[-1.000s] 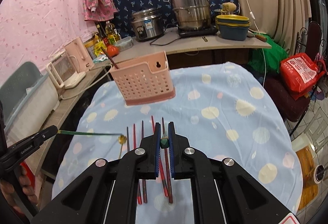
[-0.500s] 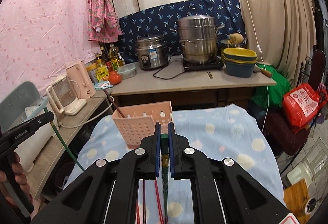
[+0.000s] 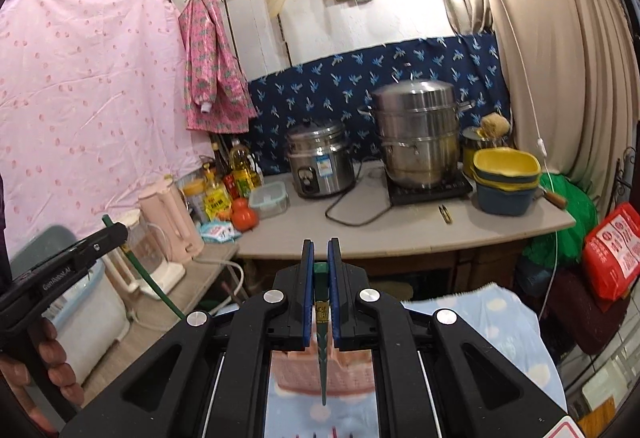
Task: Organize utensils
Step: 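Lift both green chopsticks over the pink basket and open both tools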
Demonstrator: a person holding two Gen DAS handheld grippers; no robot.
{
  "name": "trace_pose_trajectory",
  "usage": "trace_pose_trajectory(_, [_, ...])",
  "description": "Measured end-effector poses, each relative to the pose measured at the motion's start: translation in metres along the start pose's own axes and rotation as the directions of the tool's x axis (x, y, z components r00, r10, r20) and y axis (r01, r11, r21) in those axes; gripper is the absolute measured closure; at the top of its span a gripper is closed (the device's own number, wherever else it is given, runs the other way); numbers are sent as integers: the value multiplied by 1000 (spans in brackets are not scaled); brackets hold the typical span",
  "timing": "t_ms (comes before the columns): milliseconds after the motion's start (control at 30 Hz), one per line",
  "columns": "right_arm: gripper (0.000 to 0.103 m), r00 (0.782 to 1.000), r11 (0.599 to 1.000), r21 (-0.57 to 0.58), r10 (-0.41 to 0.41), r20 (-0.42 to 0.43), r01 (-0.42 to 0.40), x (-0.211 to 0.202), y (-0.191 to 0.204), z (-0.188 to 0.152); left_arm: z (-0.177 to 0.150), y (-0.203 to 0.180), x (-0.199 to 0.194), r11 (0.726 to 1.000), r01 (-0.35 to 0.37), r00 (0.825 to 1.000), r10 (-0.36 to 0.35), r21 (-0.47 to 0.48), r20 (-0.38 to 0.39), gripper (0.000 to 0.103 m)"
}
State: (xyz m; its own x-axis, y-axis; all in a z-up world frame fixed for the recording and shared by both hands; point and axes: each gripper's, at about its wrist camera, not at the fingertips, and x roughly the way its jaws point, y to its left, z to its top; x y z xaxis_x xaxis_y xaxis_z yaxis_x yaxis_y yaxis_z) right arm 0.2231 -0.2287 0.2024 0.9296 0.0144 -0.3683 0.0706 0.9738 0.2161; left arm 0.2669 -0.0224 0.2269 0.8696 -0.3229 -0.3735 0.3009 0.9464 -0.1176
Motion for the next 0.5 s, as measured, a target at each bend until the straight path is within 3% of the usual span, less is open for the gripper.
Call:
trace_pose_trajectory(267, [96,998,999,13,33,56,-33,48,11,29,15,7,43,1000,2,1000,-2,-13,13,96])
trace_pose_trajectory(500, [96,999,999,37,32,-22,-31,93,1,-2,-17,16,78,999,6,998,-8,-35,-59,96])
